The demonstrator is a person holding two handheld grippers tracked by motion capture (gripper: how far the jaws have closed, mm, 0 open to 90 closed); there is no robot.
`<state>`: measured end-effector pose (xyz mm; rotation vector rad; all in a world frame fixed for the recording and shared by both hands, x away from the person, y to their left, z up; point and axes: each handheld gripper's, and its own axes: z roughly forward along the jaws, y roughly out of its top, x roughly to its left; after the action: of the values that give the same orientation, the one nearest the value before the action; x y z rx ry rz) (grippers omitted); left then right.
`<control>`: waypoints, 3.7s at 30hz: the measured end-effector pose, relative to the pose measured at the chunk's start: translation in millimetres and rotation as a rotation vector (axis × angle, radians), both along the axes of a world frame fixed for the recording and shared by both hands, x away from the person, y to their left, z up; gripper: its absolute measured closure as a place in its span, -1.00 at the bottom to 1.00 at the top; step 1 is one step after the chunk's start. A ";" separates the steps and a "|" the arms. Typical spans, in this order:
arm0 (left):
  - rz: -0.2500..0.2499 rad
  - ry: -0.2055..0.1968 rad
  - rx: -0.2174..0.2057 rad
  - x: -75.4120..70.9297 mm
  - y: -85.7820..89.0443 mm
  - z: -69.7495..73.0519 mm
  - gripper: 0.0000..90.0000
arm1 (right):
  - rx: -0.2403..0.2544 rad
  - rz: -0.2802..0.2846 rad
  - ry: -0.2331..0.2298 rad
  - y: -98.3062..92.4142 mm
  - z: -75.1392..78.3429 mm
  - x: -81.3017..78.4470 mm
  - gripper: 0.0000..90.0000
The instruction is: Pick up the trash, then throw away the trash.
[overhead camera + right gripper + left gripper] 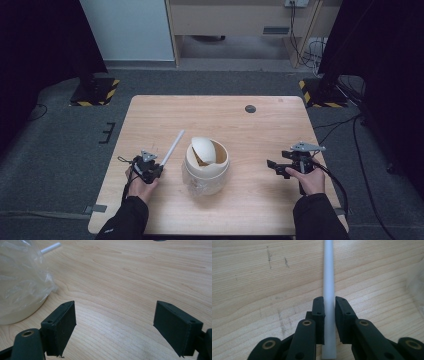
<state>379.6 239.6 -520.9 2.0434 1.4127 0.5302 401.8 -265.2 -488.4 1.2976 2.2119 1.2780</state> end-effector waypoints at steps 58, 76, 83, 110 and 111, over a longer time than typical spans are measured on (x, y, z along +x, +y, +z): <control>-0.158 -0.708 -0.432 -64.9 -14.5 155.9 0.76 | 0.212 0.012 -0.264 3.6 69.3 -11.2 -0.55; -0.415 -0.711 -0.477 -89.3 -82.6 171.9 0.76 | 0.361 0.142 -0.358 33.4 114.6 -26.1 -0.52; -0.474 -0.675 -0.457 -89.0 -106.3 163.9 0.76 | 0.407 0.196 -0.376 46.8 127.1 -30.1 -0.50; -0.571 -0.602 -0.411 -91.6 -142.2 142.9 0.76 | 0.493 0.307 -0.313 64.7 136.8 -38.3 -0.10; -0.572 -0.600 -0.412 -91.7 -142.6 142.7 0.76 | 0.498 0.314 -0.305 65.1 136.7 -38.4 -0.07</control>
<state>287.9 97.0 -378.2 1.6453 0.4978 0.4892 363.4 -200.1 -351.7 0.8259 1.9995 2.0894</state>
